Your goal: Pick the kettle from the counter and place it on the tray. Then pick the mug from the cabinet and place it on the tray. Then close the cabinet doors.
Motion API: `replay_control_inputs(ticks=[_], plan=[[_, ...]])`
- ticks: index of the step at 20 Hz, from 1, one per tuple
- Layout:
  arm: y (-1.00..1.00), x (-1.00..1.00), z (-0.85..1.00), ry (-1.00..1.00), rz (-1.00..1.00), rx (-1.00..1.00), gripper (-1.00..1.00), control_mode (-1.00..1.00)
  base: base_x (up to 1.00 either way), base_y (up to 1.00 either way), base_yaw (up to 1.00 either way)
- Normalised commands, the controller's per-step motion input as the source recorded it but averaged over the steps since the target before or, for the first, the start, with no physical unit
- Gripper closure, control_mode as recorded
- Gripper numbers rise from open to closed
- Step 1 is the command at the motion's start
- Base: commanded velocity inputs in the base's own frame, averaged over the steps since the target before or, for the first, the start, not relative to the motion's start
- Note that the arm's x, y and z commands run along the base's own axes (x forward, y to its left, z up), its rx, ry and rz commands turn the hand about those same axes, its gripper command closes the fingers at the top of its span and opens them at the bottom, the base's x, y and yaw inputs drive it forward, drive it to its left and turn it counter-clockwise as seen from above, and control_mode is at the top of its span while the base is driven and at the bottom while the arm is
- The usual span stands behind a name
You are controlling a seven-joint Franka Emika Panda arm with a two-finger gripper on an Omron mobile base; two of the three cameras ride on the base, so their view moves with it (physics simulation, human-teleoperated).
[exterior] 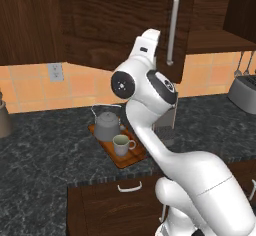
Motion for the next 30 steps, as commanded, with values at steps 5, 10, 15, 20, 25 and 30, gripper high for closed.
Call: replay_control_inputs(ticks=[5, 10, 15, 20, 25, 30], plan=[[-0.66, 0.71, 0.00, 0.03, 0.00, 0.00, -1.00, -1.00, 0.00, 0.00, 0.00], [-0.66, 0.71, 0.00, 0.06, 0.00, 0.00, -1.00, -1.00, 0.00, 0.00, 0.00], [-0.67, 0.68, 0.00, 0.02, 0.00, 0.00, -1.00, -1.00, 0.00, 0.00, 0.00], [-0.62, 0.44, -0.02, 0.00, 0.03, 0.01, -1.00, -1.00, 0.00, 0.00, 0.00], [-0.42, 0.47, -0.03, 0.00, 0.11, 0.02, -1.00, -1.00, 0.00, 0.00, 0.00], [-0.04, 0.41, -0.02, 0.00, 0.22, 0.00, -1.00, -1.00, 0.00, 0.00, 0.00]])
